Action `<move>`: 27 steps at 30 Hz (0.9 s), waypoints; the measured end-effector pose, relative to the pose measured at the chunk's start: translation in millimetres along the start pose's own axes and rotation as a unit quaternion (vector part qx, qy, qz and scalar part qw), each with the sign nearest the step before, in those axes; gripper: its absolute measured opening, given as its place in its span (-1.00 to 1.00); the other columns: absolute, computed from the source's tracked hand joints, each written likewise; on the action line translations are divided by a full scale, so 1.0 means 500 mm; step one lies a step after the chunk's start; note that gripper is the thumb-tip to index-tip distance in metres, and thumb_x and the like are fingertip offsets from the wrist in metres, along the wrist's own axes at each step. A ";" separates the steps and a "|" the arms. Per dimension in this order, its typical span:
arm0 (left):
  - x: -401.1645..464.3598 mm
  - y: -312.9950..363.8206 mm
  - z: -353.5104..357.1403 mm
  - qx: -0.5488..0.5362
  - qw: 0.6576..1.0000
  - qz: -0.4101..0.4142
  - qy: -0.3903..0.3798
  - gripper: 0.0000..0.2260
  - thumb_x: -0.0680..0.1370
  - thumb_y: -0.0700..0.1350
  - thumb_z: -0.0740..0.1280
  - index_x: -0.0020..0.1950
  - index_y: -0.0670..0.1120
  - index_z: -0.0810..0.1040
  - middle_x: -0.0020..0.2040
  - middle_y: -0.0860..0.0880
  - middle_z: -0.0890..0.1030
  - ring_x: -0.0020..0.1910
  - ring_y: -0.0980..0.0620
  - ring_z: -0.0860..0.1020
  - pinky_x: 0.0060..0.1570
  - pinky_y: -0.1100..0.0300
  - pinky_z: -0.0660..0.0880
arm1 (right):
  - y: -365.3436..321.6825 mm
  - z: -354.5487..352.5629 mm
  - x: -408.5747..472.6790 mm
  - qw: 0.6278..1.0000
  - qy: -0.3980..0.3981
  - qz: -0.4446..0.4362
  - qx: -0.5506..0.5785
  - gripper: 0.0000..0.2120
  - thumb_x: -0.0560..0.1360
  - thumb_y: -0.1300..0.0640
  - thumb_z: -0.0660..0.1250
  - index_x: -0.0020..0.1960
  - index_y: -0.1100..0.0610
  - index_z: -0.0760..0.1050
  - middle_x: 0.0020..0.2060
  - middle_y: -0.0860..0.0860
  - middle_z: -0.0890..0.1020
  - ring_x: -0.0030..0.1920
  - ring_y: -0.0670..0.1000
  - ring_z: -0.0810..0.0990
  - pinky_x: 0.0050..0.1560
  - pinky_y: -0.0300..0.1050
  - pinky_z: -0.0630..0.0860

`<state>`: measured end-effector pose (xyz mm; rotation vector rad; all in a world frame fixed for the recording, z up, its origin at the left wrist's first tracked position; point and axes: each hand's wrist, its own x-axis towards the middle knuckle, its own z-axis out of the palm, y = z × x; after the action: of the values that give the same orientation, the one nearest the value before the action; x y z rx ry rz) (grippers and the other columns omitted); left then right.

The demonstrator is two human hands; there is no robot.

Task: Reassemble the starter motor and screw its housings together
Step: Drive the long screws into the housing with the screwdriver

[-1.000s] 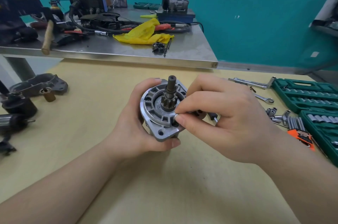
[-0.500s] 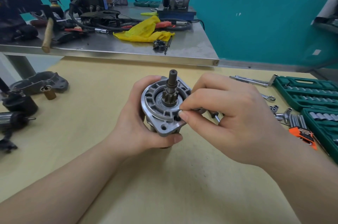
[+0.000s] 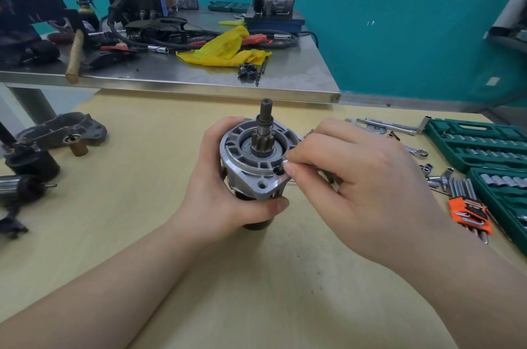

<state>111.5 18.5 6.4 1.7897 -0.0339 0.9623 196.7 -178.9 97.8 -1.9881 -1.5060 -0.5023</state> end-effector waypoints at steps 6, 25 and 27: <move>-0.007 0.005 0.013 0.020 0.999 -0.012 0.027 -0.06 0.22 -0.07 0.70 0.49 0.21 0.29 0.39 -0.02 0.56 0.37 -0.09 0.61 0.25 0.22 0.56 | -0.012 -0.012 0.013 0.999 -0.025 0.026 -0.004 -0.83 0.60 0.05 0.32 -0.14 0.08 0.56 -0.36 -0.06 0.51 -0.31 0.12 0.48 -0.35 0.10 0.46; -0.024 0.023 0.033 0.042 0.994 -0.067 0.079 -0.07 0.19 0.01 0.72 0.45 0.25 0.31 0.38 0.13 0.57 0.35 0.07 0.62 0.25 0.06 0.61 | -0.018 -0.056 0.039 0.999 0.000 0.050 0.005 -0.91 0.61 -0.02 0.36 -0.02 -0.04 0.62 -0.32 -0.12 0.60 -0.26 -0.01 0.55 -0.26 0.05 0.52; -0.023 0.020 0.031 0.026 0.997 -0.053 0.056 -0.07 0.22 -0.04 0.71 0.47 0.22 0.30 0.37 0.14 0.57 0.36 0.01 0.62 0.26 0.11 0.62 | 0.004 -0.049 0.039 0.999 -0.031 0.032 0.025 -0.93 0.63 0.02 0.42 -0.01 -0.07 0.68 -0.21 -0.13 0.64 -0.16 -0.05 0.58 -0.17 0.08 0.54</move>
<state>108.4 -3.1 5.3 1.7647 0.1573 0.9920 205.4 -180.8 127.8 -2.0225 -1.4708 -0.3757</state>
